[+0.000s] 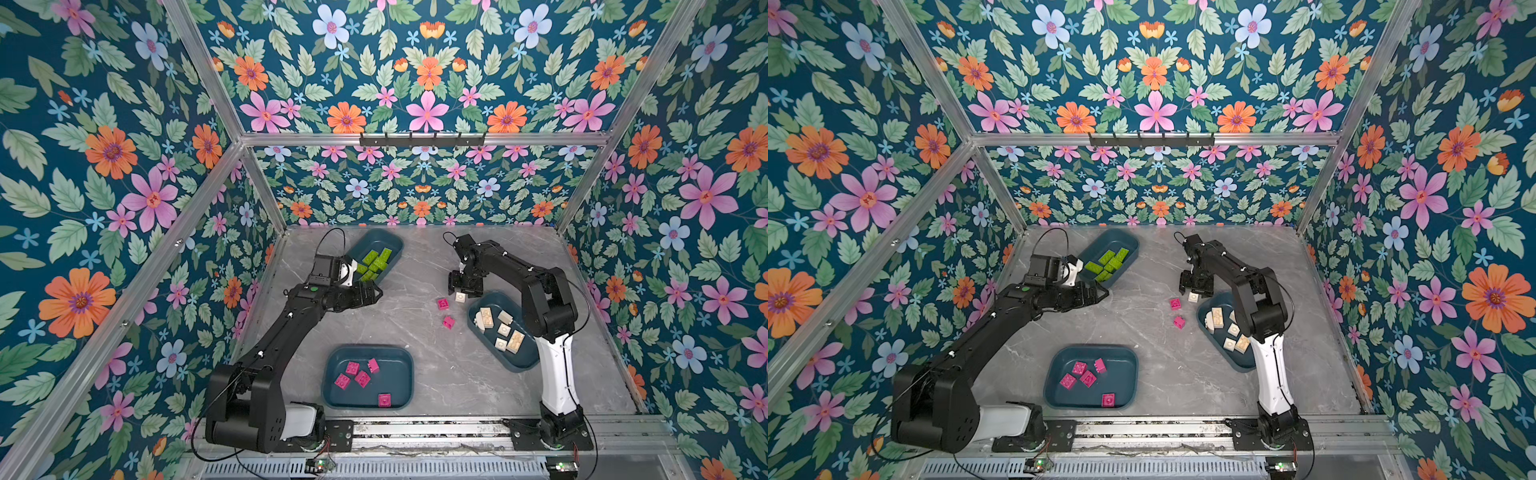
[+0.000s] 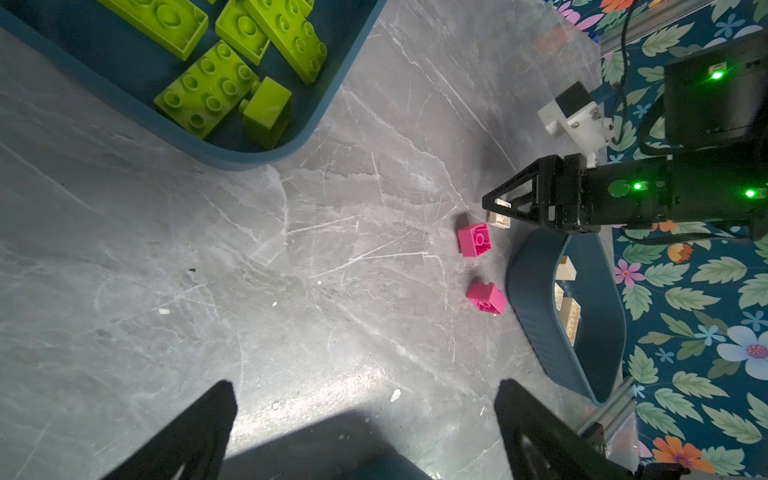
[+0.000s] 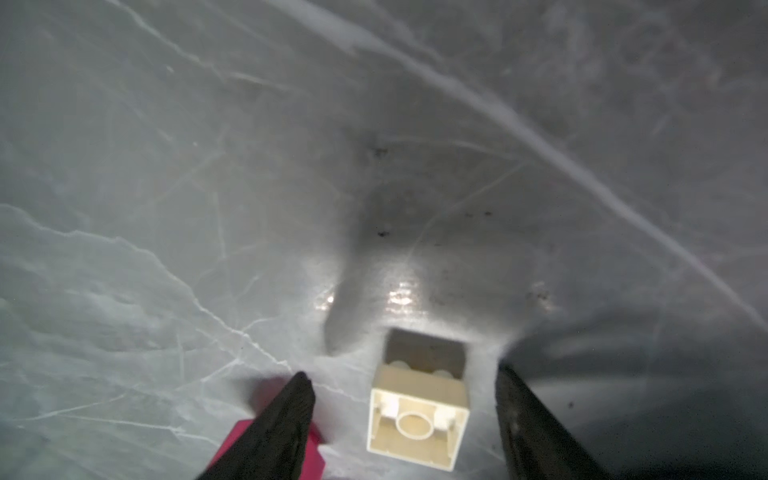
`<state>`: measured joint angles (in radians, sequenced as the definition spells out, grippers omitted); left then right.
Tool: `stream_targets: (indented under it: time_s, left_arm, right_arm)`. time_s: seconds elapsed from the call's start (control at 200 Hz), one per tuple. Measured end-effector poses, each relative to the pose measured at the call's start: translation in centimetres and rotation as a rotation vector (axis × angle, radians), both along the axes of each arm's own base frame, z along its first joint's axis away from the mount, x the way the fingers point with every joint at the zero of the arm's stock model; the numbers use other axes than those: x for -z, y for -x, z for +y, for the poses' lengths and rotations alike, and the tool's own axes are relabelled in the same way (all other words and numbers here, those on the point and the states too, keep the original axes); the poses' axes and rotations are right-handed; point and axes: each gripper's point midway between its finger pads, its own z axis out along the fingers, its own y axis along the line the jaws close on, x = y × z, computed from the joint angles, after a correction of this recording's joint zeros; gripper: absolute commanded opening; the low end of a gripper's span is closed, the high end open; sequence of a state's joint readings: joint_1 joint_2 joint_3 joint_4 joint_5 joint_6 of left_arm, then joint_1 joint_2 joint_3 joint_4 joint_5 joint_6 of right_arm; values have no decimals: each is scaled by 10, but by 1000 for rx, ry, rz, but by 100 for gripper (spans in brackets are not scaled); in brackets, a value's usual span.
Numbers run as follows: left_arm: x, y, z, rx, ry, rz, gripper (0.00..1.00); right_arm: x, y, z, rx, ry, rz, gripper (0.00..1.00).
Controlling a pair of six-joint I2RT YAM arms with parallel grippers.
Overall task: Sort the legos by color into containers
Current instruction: 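Move the right gripper to the last small white brick and close on it, then carry the small white brick with the right gripper into the white-brick bin and release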
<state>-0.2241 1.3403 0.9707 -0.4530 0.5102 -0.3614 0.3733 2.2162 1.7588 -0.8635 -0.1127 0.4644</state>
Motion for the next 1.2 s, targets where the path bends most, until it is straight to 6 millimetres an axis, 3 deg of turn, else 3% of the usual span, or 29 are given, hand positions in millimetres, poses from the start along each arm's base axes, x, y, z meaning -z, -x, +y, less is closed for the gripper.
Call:
stream_targets:
  time_s: [0.19,0.76,0.84,0.995,1.09,1.2]
  left_arm:
    - [4,1,0,4,-5,7,100]
    - [5,3,1,12,-14,0,100]
    - [5,3,1,12,-14,0,100]
    - [4,3,0,15,-3,2,100]
    - [1,2,-4,13,20,1,100]
    - [-5,0,-10,15,57,-9,100]
  right_arm:
    - [3,0,3,-8,16,0,54]
    - [0,3,13,-53,105,-45,29]
    - [-14,4,12,-51,103,-67,29]
    - [-69,5,5,-40,83,-177,29]
    - [-94,19,-8,-27,85,-216,28]
    - [-109,44,-29,-5,85,-220,28]
